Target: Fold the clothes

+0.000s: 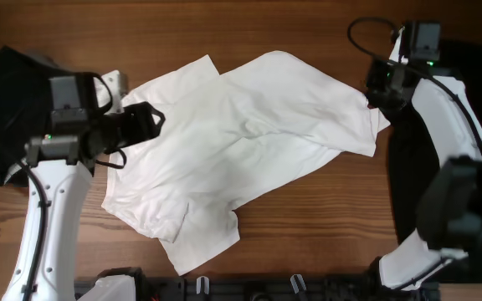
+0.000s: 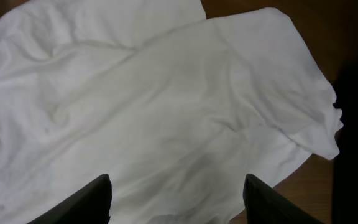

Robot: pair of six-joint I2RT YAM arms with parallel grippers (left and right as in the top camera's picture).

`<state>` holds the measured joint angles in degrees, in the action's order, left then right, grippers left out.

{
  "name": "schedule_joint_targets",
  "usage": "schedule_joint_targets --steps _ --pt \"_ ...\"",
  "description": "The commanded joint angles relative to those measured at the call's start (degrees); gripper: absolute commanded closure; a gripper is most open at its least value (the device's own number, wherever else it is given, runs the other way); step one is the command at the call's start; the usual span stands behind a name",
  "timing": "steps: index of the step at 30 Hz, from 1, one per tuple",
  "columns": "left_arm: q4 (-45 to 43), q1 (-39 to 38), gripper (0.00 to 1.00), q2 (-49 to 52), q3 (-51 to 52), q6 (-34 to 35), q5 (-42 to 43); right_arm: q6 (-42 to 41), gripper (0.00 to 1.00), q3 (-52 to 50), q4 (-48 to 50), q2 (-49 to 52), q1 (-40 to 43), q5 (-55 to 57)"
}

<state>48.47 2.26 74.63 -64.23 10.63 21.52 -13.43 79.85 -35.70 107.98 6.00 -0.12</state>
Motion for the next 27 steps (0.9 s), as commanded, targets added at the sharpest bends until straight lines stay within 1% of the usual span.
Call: schedule_joint_targets --steps 1,7,12,15,18,20,21,22,23,24,25,27 --pt "0.0 -2.8 0.32 1.2 -0.4 -1.4 -1.1 -4.0 0.96 0.0 -2.2 7.0 3.0 2.7" --pt "0.0 -4.4 0.32 1.2 -0.4 -1.4 -2.1 -9.8 0.96 0.0 -5.6 13.5 8.5 3.2" --pt "0.1 -4.4 0.32 1.2 -0.4 -1.4 -2.1 -16.8 0.96 0.0 -8.1 14.3 17.6 9.6" --pt "0.2 -4.4 0.32 1.2 -0.4 -1.4 -2.1 -16.7 0.96 0.7 -9.2 13.4 24.7 8.7" --pt "0.1 -4.4 0.31 1.2 -0.4 -1.4 -2.1 -16.5 0.96 2.4 -11.2 12.0 30.0 5.7" --pt "-0.2 -4.4 0.31 1.2 -0.4 -1.4 -2.1 -15.3 0.96 4.3 -12.0 10.8 32.3 1.7" --pt "-0.4 -4.4 0.29 1.2 -0.4 -1.4 -2.1 -12.4 0.94 5.5 -11.8 9.7 32.9 -2.6" --pt "-0.5 -4.4 0.28 1.2 -0.4 -1.4 -2.1 -10.3 0.91 6.1 -11.3 9.0 33.0 -5.6" --pt "-0.6 -4.4 0.28 1.2 -0.4 -1.4 -2.1 -6.2 0.82 6.7 -10.2 8.0 33.0 -10.8" --pt "-0.7 -4.4 0.28 1.2 -0.4 -1.4 -2.1 -0.9 0.69 7.0 -8.8 6.8 32.5 -17.4" --pt "-0.7 -4.4 0.28 1.2 -0.4 -1.4 -2.1 4.2 0.6 7.0 -7.5 5.5 31.8 -24.5" --pt "-0.8 -4.4 0.28 1.2 -0.4 -1.4 -2.1 10.5 0.49 7.0 -6.4 3.3 29.6 -34.0"
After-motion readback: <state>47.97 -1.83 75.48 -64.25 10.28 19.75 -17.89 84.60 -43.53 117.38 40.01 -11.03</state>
